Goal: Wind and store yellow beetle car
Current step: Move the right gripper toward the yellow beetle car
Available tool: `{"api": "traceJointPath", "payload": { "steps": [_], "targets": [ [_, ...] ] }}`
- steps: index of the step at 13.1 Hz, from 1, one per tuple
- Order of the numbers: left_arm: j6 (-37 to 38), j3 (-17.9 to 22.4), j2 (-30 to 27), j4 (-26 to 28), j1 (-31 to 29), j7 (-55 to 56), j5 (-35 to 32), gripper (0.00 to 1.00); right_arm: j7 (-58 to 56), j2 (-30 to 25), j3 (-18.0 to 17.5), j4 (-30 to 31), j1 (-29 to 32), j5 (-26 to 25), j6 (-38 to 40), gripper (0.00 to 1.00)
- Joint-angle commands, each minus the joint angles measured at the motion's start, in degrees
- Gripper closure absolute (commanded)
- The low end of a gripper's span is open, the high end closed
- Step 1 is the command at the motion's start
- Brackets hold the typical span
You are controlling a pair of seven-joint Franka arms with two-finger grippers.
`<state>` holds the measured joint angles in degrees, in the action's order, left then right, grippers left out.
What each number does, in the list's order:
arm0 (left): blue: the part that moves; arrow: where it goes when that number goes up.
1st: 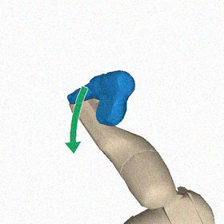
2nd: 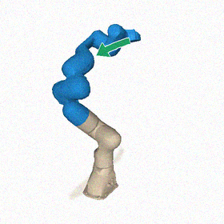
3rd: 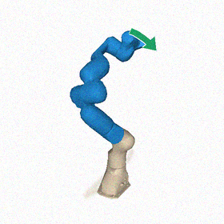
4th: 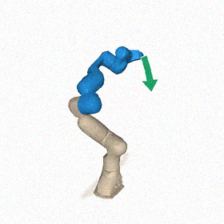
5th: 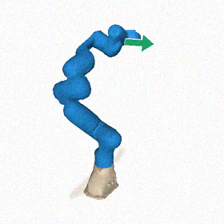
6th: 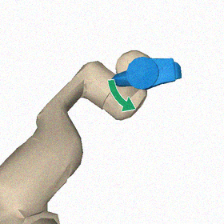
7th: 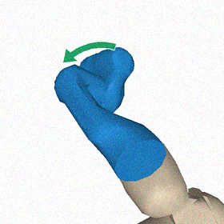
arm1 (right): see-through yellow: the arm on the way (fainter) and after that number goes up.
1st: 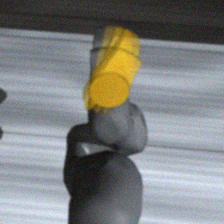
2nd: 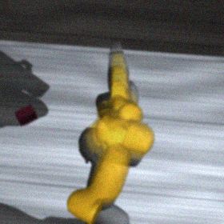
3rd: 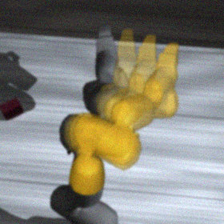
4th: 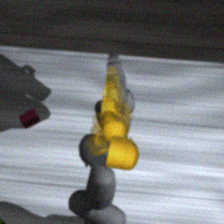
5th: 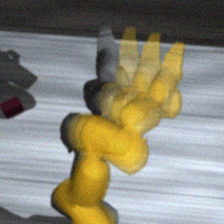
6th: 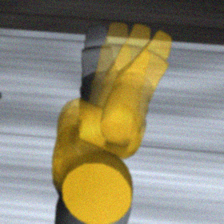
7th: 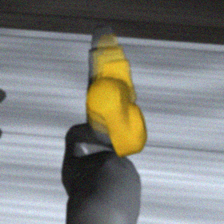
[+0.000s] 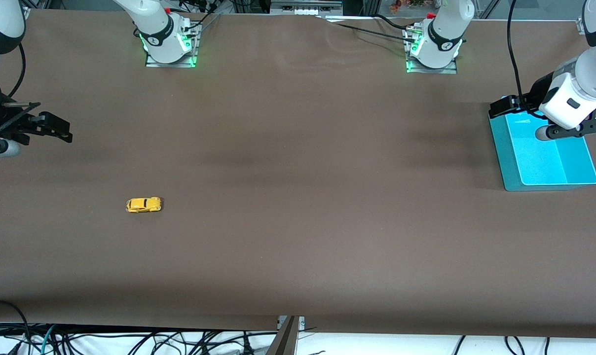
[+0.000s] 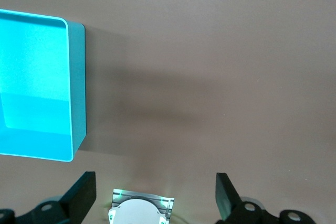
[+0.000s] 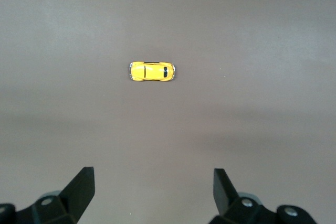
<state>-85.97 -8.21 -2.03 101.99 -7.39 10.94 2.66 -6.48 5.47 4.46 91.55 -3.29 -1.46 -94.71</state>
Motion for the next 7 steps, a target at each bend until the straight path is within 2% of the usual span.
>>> {"api": "traceJointPath", "payload": {
  "steps": [1, 4, 7],
  "targets": [
    [0.90, 0.03, -0.17, -1.00, -1.39, -0.74, 1.21, 0.00, -0.11, 0.33, -0.60, -0.32, -1.71, -0.12, 0.66, 0.00],
    [0.72, 0.03, -0.17, -1.00, -1.67, -1.18, 1.30, 0.00, -0.11, 1.21, -0.60, -0.23, -5.75, -0.03, 0.84, 0.00],
    [0.72, 0.03, -0.17, -1.00, -1.75, -1.44, 1.91, 0.00, -0.55, 1.83, -0.60, -0.14, -6.91, 0.23, 1.28, 0.00]
  ]
}}
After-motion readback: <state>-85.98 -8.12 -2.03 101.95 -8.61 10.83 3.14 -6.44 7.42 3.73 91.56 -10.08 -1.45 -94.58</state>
